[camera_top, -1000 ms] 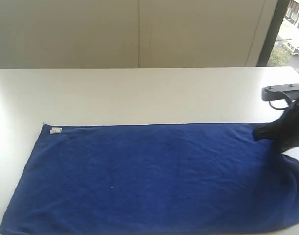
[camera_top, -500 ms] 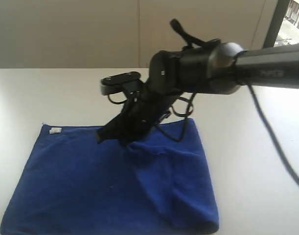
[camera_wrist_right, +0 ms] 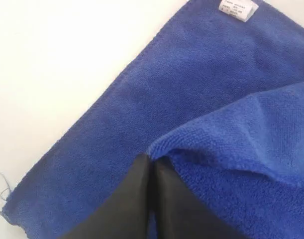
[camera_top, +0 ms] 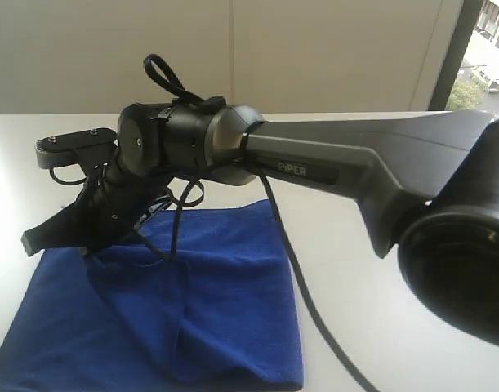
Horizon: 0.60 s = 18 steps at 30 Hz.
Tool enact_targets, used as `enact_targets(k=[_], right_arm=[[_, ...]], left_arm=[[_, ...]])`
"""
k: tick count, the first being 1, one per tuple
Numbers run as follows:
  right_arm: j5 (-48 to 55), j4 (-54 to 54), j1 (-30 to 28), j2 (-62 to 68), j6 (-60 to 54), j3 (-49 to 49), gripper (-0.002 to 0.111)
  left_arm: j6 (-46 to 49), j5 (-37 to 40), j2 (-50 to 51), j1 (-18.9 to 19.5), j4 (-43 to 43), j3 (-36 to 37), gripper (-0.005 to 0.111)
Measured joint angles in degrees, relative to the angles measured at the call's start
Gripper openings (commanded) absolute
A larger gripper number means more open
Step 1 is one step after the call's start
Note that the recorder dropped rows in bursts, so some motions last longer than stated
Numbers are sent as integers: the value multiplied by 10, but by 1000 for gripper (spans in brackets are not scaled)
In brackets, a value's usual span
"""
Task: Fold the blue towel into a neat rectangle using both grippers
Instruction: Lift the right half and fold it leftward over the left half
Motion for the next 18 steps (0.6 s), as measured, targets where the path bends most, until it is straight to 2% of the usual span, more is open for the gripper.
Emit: enact_targets(k=[2,4,6,10,11,18], right_arm=[[-2,1,2,9,1,-9,1],[-7,4,2,17,1,-10,8],[-7,4,2,23,1,-10,21],[-8,8,2,27,0,-10,60],[-10,9,2,27,-2,-10,65],[16,-49,-5,6,-8,-11,60]], left_arm=[[0,0,0,0,0,0,0],[0,0,0,0,0,0,0],[0,0,0,0,0,0,0],[0,0,0,0,1,0,0],[0,0,0,0,1,0,0],[0,-4,0,0,1,0,0]])
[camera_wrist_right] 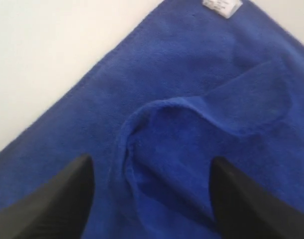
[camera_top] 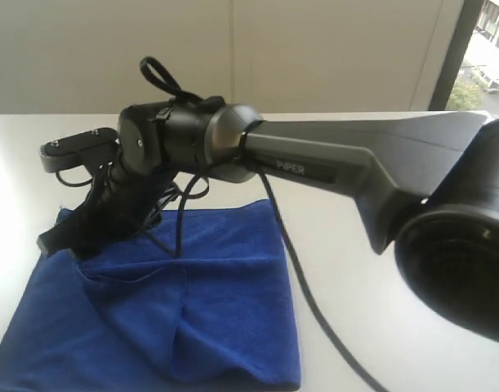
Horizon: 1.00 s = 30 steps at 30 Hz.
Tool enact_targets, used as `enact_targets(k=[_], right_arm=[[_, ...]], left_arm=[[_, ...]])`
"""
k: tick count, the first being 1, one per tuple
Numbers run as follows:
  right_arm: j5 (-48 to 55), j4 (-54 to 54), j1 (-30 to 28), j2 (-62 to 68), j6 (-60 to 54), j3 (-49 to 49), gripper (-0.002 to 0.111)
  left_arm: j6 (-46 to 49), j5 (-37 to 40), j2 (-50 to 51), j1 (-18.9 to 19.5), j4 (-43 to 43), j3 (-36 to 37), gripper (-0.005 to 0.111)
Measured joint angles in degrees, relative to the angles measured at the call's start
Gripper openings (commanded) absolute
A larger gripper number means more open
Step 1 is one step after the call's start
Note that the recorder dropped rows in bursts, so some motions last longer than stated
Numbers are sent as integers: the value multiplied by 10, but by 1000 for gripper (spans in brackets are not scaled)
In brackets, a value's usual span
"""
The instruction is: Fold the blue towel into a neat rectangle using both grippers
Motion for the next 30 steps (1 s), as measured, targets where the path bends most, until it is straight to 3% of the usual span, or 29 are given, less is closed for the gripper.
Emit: enact_targets(k=[9,14,18,24,28,30], right_arm=[[112,-78,-74,-63,-27,1,56],[118,-83,-104,-110,-69,58,52],[93,-82,-113,-155,-96,144,51],[41,-37,-113,-212,-136,279,51],[10,-8,-113,-226,-161,328,51],[0,6,-113,-226,-175,338,51]], left_arm=[[1,-9,1,0,17,0,0],[1,66,71,0,21,-32,0],[6,130,211,0,29,-126,0],[39,247,469,0,52,-341,0],[52,253,608,0,60,-443,1],[58,232,659,0,59,-472,8]])
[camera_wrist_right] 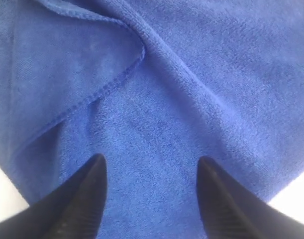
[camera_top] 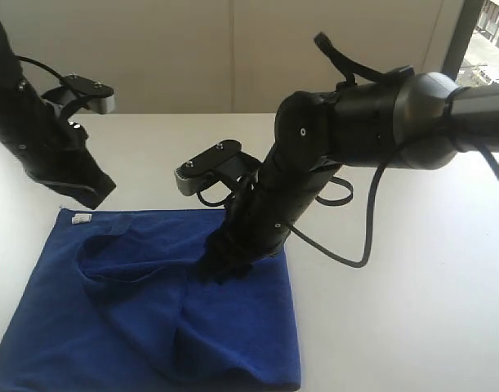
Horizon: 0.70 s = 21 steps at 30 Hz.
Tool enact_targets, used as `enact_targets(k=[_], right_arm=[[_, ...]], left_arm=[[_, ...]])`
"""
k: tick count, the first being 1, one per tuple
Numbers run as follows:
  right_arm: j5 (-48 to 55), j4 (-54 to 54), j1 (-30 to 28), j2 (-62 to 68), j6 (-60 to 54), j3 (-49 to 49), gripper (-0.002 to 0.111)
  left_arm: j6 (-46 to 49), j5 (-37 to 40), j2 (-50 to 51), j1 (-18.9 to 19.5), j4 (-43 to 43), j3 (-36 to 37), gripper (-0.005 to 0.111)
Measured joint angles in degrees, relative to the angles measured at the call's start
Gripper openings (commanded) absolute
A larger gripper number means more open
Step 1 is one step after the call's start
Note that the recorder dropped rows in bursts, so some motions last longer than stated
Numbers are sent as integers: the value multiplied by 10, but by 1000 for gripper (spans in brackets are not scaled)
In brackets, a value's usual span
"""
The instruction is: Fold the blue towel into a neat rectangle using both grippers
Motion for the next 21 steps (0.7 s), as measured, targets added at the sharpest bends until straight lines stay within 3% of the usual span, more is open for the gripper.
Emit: enact_targets(k=[2,6,8,21], right_arm=[[-12,11,0,0,-10,4,51],[-55,44,0,-1,-35,4,51],[-70,69,0,-1,-57,4,51],[-120,105,0,29,-86,4,51]], left_arm=[[16,-33,38,0,-11,-20,18],[63,-86,87,0,-50,-36,53],[73,-103,107,0,-65,-40,61],[82,-114,152,0,-75,-43,62]])
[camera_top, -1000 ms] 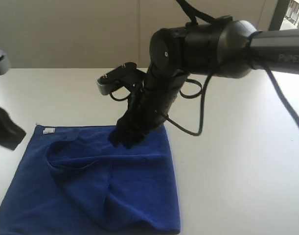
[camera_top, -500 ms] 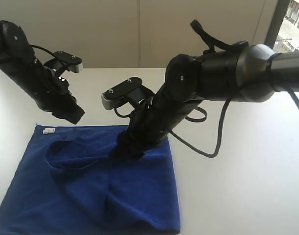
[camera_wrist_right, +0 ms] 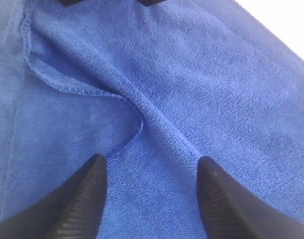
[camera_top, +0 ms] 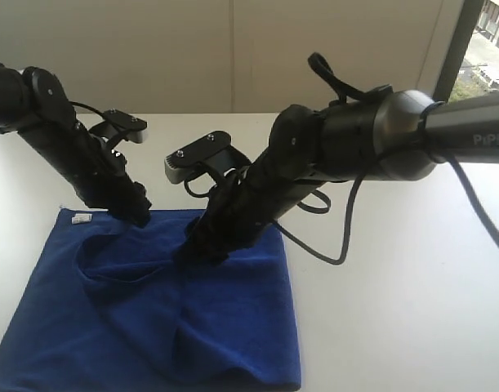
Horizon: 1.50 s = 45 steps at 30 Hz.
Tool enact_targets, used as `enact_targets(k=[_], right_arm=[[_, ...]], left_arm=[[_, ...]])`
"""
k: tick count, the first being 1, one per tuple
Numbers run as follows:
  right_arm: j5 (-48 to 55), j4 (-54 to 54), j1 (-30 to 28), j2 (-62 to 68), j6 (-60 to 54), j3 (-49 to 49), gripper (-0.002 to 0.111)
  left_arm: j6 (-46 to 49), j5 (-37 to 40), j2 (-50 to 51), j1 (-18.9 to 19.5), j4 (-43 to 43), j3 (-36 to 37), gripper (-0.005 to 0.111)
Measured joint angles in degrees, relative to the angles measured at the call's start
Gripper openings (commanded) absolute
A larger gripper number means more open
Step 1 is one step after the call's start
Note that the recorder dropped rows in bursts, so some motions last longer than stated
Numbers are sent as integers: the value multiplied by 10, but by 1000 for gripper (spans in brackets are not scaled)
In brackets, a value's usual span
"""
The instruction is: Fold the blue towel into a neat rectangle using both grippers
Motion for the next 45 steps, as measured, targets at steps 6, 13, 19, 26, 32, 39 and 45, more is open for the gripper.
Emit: enact_targets(k=[6,13,19,26,32,39,45], right_arm=[[3,1,0,11,-1,0,51],[3,11,0,11,-2,0,51],[3,15,0,11,-2,0,51],[9,33,2,11,-48,1,51],[-37,59,37,44,-131,1,51],[-124,58,39,92,-122,1,51],[-141,70,39,92,-112,1,43]], left_arm=[[0,15,12,0,0,0,52],[0,16,13,0,8,0,29],[0,18,13,0,27,0,28],[-26,17,-8,0,77,0,11],[-47,16,-11,0,94,0,0],[-47,19,-11,0,94,0,0],[-47,19,-11,0,94,0,0]])
